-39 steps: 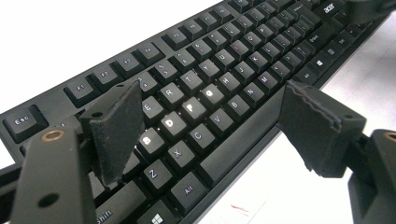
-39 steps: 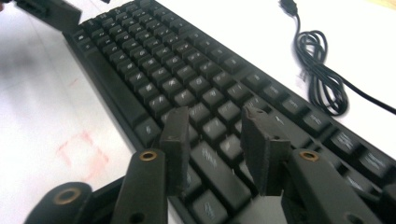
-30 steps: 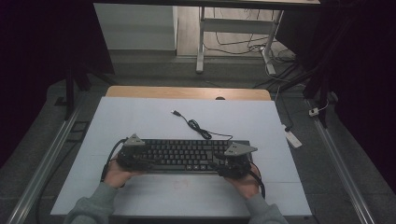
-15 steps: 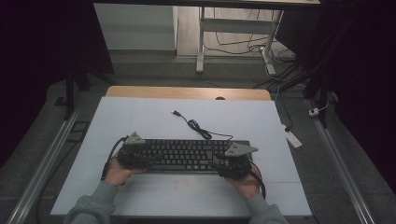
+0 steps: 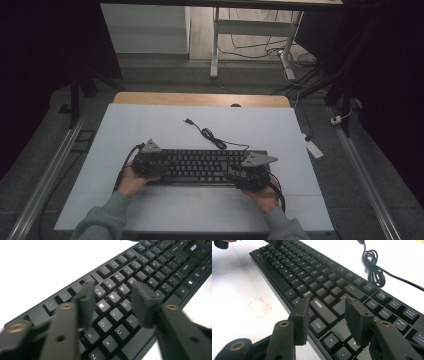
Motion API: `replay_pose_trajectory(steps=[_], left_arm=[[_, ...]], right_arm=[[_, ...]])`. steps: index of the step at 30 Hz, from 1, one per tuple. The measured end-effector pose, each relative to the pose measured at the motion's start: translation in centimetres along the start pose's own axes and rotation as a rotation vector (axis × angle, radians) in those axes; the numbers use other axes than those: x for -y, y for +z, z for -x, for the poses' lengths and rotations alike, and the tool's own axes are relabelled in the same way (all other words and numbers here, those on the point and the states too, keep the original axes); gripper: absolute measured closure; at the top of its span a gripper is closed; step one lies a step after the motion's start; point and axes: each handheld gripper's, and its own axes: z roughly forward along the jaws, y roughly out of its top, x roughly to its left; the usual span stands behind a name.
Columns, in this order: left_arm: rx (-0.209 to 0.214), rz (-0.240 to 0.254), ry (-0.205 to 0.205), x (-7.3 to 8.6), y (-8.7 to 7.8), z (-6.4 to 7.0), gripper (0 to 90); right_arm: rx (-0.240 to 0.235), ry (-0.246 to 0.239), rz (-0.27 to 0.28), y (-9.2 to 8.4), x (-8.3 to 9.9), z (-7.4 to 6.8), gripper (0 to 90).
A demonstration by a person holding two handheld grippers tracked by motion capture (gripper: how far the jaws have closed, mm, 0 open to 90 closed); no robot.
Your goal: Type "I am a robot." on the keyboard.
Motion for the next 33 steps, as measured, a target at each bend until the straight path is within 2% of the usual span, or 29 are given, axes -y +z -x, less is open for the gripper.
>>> replay_pose_trajectory(steps=[2,4,16,26,30,33], left_arm=[[-0.008,-0.006,0.006,-0.1,0.3,0.0,76.3],[-0.003,-0.006,-0.007,-0.2,0.6,-0.1,88.7],[0.005,-0.038,0.022,-0.9,2.9,0.7,89.1],[-0.014,-0.069,0.038,-0.7,3.3,0.6,89.1],[-0.013,-0.086,0.031,-0.7,3.5,0.6,89.1],[-0.013,-0.079,0.024,-0.6,3.6,0.6,89.2]], right_arm=[[-0.002,0.0,-0.004,0.0,0.0,0.0,55.0],[0.002,0.001,-0.001,0.0,0.0,0.0,55.0],[0.01,-0.001,-0.013,0.1,0.2,-0.1,55.1],[0.034,0.008,-0.008,-0.2,0.4,0.1,55.1],[0.037,0.014,-0.001,-0.3,0.4,0.2,55.0],[0.04,0.011,0.0,-0.3,0.3,0.2,55.0]])
